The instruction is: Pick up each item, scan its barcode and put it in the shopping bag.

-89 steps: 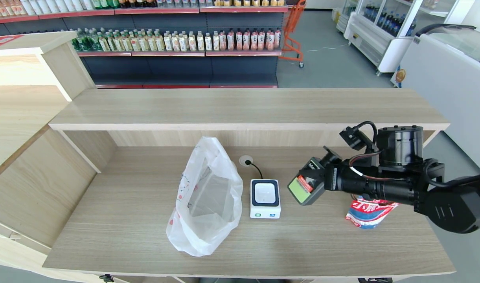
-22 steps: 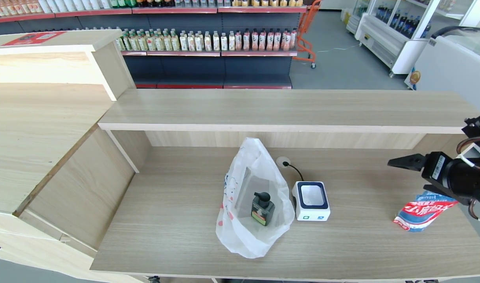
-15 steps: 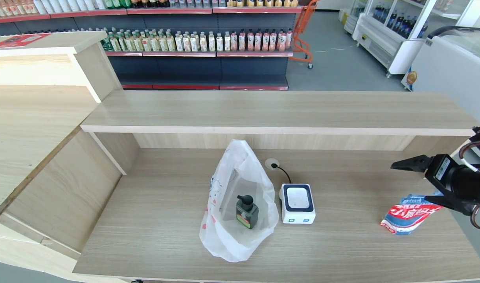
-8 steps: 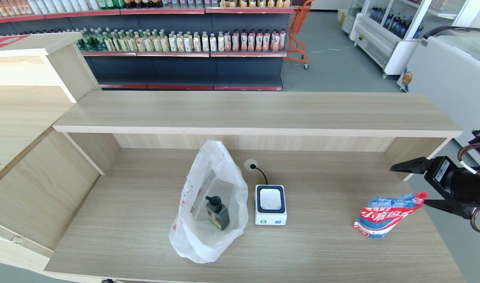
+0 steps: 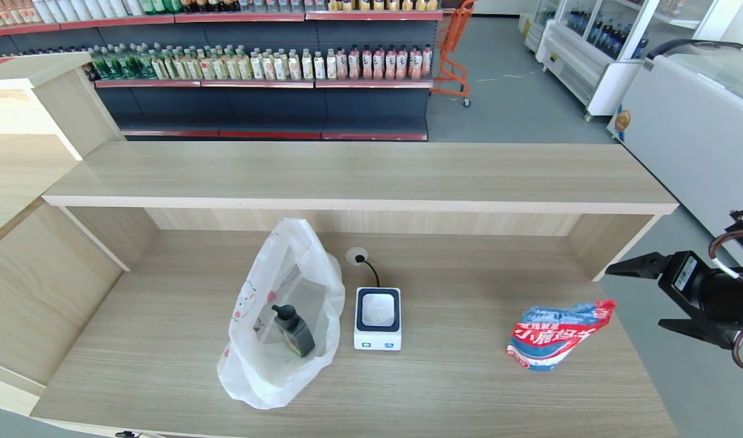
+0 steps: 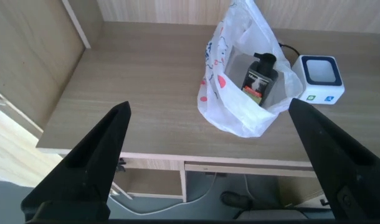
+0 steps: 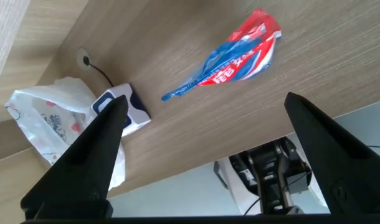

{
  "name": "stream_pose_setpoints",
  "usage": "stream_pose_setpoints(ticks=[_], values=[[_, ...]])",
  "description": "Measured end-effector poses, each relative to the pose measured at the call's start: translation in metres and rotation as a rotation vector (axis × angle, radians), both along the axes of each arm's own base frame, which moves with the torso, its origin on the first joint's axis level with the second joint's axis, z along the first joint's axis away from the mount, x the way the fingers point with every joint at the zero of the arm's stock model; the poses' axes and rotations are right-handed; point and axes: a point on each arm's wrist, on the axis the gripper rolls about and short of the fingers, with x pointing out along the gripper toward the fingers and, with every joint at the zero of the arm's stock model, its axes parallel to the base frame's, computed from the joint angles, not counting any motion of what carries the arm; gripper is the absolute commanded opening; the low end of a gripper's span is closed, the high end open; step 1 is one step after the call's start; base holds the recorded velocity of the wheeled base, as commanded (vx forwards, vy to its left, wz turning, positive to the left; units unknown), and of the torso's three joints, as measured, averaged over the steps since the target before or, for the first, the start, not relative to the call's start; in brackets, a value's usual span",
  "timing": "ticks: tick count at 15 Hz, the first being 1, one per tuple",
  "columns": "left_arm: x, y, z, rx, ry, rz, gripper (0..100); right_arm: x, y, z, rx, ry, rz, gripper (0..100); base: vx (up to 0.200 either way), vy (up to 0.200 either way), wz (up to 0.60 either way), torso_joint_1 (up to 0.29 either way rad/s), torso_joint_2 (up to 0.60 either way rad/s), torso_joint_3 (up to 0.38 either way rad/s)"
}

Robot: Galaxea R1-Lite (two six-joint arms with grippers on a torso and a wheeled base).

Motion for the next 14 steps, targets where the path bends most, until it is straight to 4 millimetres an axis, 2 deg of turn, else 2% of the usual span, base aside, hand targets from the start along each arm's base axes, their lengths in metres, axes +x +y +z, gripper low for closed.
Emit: stream_pose_setpoints(ticks=[3, 8, 14], values=[[0.000, 0.000, 0.000, 0.002, 0.000, -0.001, 100, -0.001, 0.000, 0.000, 0.035, 0.006, -0.026, 100, -0.200, 0.000, 0.00, 0.010, 0.01, 0.002], [0.000, 0.000, 0.000, 0.006, -0.001, 0.000, 100, 0.010, 0.002, 0.007, 0.128, -0.003, -0.096, 100, 0.000, 0.000, 0.00, 0.000, 0.00, 0.000], [0.000, 0.000, 0.000, 0.006, 0.000, -0.001, 100, 0.044, -0.005, 0.005, 0.176, 0.018, -0.266, 100, 0.000, 0.000, 0.00, 0.000, 0.00, 0.000]])
